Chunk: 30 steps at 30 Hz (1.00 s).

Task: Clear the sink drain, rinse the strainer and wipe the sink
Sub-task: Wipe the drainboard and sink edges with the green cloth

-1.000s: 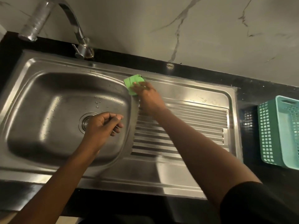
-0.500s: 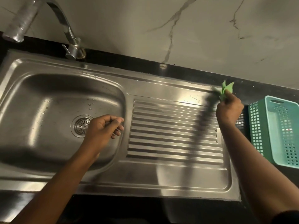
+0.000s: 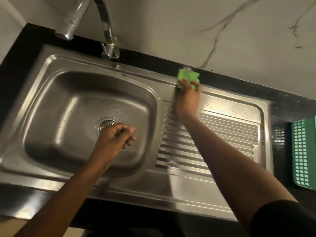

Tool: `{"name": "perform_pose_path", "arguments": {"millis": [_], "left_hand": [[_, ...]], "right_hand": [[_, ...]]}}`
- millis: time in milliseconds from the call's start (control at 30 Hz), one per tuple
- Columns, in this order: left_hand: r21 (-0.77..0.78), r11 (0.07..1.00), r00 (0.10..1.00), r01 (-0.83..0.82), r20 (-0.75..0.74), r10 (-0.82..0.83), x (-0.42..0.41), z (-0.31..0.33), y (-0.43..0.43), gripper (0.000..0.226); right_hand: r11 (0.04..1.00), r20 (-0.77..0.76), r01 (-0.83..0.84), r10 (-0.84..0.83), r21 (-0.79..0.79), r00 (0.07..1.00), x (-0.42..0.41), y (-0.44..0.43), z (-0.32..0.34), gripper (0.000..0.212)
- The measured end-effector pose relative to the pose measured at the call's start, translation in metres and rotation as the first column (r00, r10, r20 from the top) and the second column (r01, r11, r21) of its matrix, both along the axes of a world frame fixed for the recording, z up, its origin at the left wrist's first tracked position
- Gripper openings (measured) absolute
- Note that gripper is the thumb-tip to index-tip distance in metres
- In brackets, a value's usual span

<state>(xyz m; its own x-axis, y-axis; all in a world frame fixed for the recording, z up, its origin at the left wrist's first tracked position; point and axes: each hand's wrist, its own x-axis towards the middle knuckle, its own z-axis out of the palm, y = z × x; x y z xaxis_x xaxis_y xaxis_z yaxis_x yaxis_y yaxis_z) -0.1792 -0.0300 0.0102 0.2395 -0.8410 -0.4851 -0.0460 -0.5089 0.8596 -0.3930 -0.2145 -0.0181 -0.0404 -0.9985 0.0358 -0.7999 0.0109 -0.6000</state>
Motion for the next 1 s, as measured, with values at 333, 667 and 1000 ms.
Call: {"name": "perform_pose_path", "arguments": {"millis": [333,667,1000], "left_hand": [[-0.013,0.998,0.997,-0.062,0.035,0.062,0.038,0.003,-0.001,0.015],[-0.042,0.999,1.0,-0.029,-0.013,0.028,0.046,0.0,0.006,0.014],[-0.051,0.998,0.999,0.031,0.02,-0.03,0.068,-0.003,0.027,0.017]], "right_hand": [[0.784,-0.241,-0.599,0.62,0.16,0.747,0.151,-0.008,0.02,0.059],[0.982,-0.371,-0.181,0.185,0.047,0.91,-0.07,0.016,0.013,0.046],[0.834,-0.116,0.548,-0.539,0.067,0.834,-0.004,0.021,0.021,0.023]]}}
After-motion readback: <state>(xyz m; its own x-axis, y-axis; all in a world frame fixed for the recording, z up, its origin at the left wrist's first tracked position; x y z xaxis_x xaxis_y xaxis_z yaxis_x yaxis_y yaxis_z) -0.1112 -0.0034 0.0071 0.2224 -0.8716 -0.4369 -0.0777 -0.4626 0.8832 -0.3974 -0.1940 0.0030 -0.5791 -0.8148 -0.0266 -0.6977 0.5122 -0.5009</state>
